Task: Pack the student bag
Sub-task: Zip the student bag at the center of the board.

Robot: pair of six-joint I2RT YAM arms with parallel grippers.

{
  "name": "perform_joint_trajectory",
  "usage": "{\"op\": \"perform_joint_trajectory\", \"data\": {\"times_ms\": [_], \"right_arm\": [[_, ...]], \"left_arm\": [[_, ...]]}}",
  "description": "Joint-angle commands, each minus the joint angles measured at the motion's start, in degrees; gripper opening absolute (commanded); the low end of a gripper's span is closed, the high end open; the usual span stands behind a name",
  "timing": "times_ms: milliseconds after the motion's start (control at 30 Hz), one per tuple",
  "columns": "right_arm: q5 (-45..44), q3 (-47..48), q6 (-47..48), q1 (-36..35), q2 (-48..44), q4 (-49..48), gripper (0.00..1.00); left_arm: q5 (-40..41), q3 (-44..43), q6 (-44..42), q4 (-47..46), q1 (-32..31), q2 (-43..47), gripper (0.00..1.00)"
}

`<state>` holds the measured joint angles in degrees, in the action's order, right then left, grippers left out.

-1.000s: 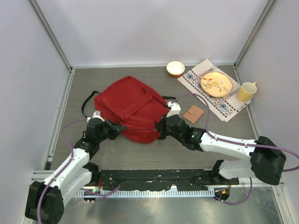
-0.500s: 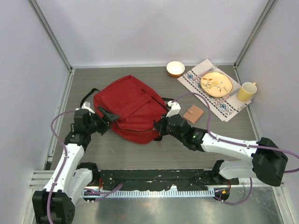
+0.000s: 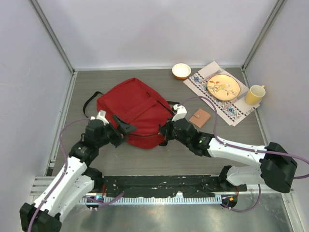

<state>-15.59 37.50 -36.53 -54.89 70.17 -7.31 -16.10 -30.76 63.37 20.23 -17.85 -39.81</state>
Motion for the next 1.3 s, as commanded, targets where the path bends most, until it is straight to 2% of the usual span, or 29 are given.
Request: {"op": "perform_joint_trajectory", "data": {"times_ms": [0,100,233,400,533,667,767,800,867,933,967,1033,1067,1133,1233,1267], "right_arm": [[-3.1,0.6,-0.1,0.2,-0.4,-3.3,0.01],[-3.3,0.3,-0.5,0.2,-0.5,-3.4,0.01],[-3.7,0.5,-0.4,0.2,-0.2,-3.2,0.01],[-3.7,0.6,-0.8,0.2,-0.1,-3.2,0.01],[-3.7,0.8,-0.6,0.2,-0.3,-2.7,0.01],[-3.8,0.7,-0.5,0.2,-0.6,-2.4,0.01],[-3.7,0.6,-0.3,0.1,-0.8,-2.4,0.01],[-3.7,0.6,-0.2,0.1,-0.7,-2.5,0.01],[-3.5,0.4,-0.2,0.1,-0.7,-2.8,0.01],[-3.0,0.2,-0.1,0.1,-0.9,-3.3,0.01],[-3.0,-0.1,-0.1,0.1,-1.0,-3.5,0.01],[-3.2,-0.3,0.1,0.1,-1.3,-3.6,0.01],[-3.4,-0.4,0.1,0.1,-1.4,-3.6,0.01],[-3.9,-0.8,0.1,0.1,-1.9,-3.2,0.01],[-4.8,-1.3,-0.3,0.1,-2.2,-3.2,0.01],[-5.1,-1.3,-0.3,0.1,-2.3,-3.1,0.01]], "left_arm": [[9.3,4.7,19.2,-1.9,-9.4,4.6,0.9],[13.7,4.8,23.3,0.2,-14.0,7.1,0.89],[16.0,3.4,27.4,1.4,-17.5,4.9,0.9],[19.6,5.8,33.8,-12.5,-22.0,-4.1,0.92],[22.0,4.0,37.0,-19.7,-25.2,-11.7,0.92],[23.5,2.9,40.2,-22.9,-26.6,-16.5,0.91],[24.3,5.0,44.3,-30.0,-26.8,-19.8,0.82],[24.3,5.2,44.9,-32.2,-26.8,-20.6,0.76],[23.6,4.6,44.9,-33.1,-26.8,-23.3,0.68],[23.0,4.5,44.7,-35.1,-26.8,-25.3,0.48],[22.9,4.6,44.6,-36.3,-26.8,-25.8,0.33],[22.9,5.3,44.1,-36.7,-26.9,-26.3,0.22],[23.1,5.5,43.9,-36.8,-26.7,-26.3,0.12],[23.6,6.4,42.7,-36.2,-26.7,-25.7,0.01],[24.9,7.0,40.3,-32.2,-26.7,-23.0,0.0],[25.3,7.0,38.0,-28.3,-26.6,-20.7,0.0]]}}
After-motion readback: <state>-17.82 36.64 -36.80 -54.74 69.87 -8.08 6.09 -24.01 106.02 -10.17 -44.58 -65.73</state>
